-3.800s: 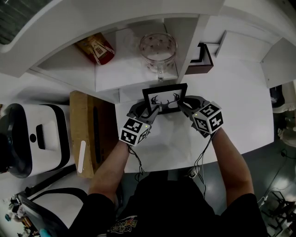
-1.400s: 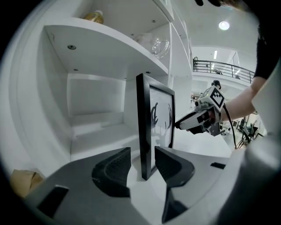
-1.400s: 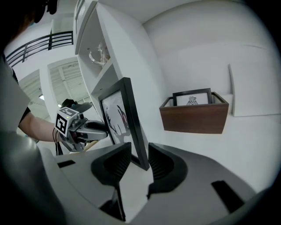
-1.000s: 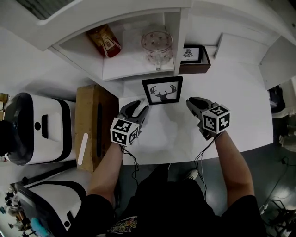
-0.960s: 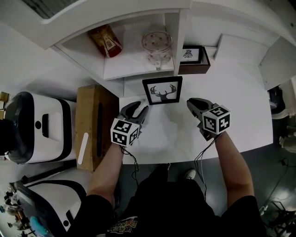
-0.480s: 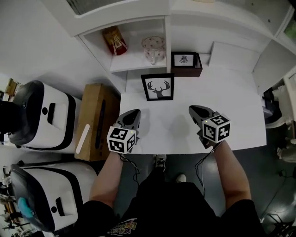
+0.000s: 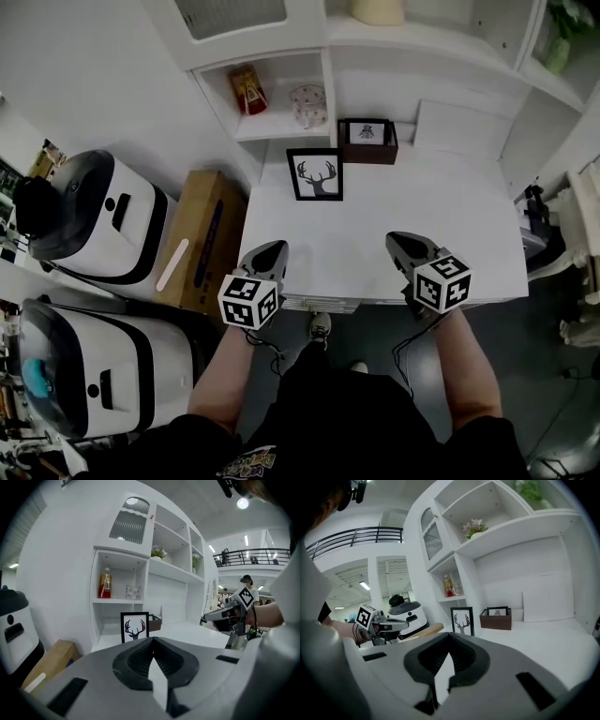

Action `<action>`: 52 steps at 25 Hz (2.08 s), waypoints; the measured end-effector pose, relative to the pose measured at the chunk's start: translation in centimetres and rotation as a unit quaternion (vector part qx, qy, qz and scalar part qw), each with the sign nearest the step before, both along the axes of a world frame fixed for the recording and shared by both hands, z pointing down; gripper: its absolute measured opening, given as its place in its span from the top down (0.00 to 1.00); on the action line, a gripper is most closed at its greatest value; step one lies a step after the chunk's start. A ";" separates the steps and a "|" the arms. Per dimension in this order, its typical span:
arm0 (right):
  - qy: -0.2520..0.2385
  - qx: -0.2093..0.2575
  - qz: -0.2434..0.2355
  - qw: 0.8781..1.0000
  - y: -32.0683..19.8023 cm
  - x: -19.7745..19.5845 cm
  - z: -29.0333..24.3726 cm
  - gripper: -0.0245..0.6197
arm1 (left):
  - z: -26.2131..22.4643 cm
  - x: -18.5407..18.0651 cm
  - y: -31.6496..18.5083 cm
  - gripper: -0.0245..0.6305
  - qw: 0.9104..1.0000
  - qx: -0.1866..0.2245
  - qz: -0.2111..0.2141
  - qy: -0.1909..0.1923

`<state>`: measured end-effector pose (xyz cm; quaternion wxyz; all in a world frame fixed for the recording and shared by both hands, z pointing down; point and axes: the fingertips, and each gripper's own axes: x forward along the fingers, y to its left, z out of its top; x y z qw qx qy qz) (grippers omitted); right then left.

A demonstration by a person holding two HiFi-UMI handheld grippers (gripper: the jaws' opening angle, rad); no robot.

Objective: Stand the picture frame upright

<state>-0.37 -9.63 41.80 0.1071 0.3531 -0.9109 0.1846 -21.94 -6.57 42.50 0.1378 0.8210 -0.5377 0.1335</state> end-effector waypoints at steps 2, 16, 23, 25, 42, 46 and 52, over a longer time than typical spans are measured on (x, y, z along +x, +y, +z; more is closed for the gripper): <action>0.003 0.013 -0.008 1.000 1.9 0.5 -0.5 0.96 | -0.5 0.9 1.9 0.95 1.000 0.003 -0.004 0.001; -0.004 0.020 -0.017 1.000 11.4 0.8 -1.7 0.96 | -2.3 1.7 13.1 0.95 1.000 0.007 -0.022 0.002; -0.010 0.006 0.013 1.000 13.4 -0.9 -1.0 0.96 | -2.4 -0.9 14.7 0.95 1.000 0.003 -0.012 0.008; -0.012 0.002 0.028 1.000 13.7 -1.8 -0.9 0.96 | -2.2 -1.9 15.0 0.95 1.000 0.000 0.000 0.008; 0.001 0.004 0.148 0.989 19.0 -10.8 -1.5 0.96 | -1.7 -12.3 16.0 0.95 0.995 0.000 0.098 0.031; 0.002 0.005 0.171 0.985 20.6 -12.0 -1.2 0.96 | -1.5 -13.5 16.4 0.95 0.992 0.003 0.119 0.033; 0.006 0.000 0.183 0.983 23.1 -13.6 -0.9 0.96 | -1.3 -14.5 17.5 0.95 0.990 0.001 0.133 0.041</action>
